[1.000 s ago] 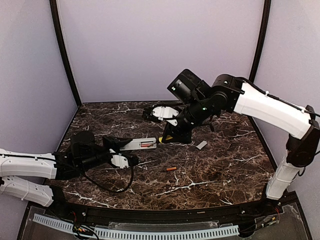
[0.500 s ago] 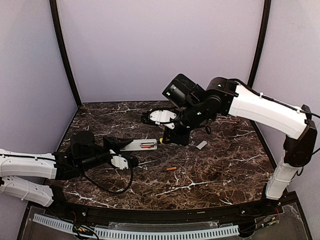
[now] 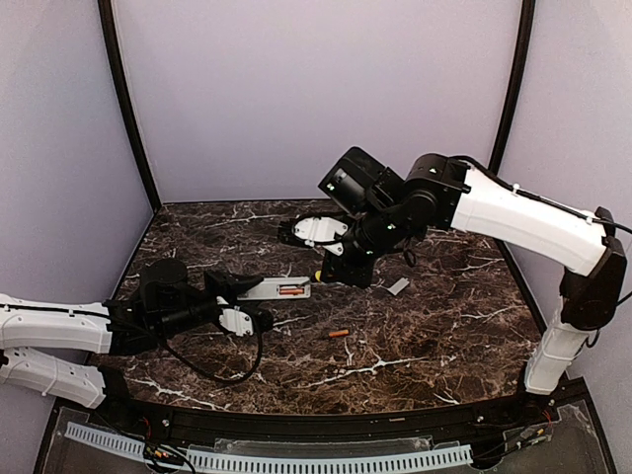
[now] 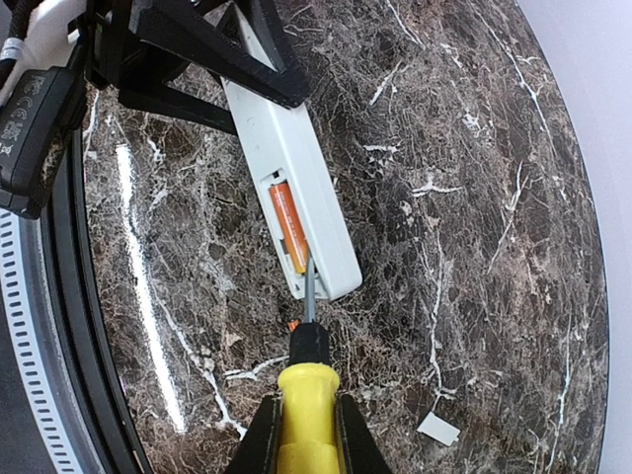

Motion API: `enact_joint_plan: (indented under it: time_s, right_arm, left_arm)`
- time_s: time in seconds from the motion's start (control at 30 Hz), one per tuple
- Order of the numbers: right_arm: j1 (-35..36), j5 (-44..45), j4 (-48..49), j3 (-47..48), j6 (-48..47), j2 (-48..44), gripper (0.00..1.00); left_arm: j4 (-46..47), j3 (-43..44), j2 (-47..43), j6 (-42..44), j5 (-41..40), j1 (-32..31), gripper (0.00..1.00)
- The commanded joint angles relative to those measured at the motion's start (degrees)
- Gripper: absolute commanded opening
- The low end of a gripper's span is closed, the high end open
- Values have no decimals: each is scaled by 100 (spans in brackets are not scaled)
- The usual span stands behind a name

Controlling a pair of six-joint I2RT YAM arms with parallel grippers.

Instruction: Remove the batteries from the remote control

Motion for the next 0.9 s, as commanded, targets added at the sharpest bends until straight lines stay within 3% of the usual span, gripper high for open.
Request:
enact_joint_plan:
  time_s: [0.0, 0.87]
  right_arm:
    - [102, 151, 121, 74, 89, -27, 0]
    - [234, -175, -415, 162, -270, 410, 0]
  left_arm:
    - [-22, -22, -124, -116, 149, 26, 0]
    - [-98, -111, -278, 123, 422, 14, 0]
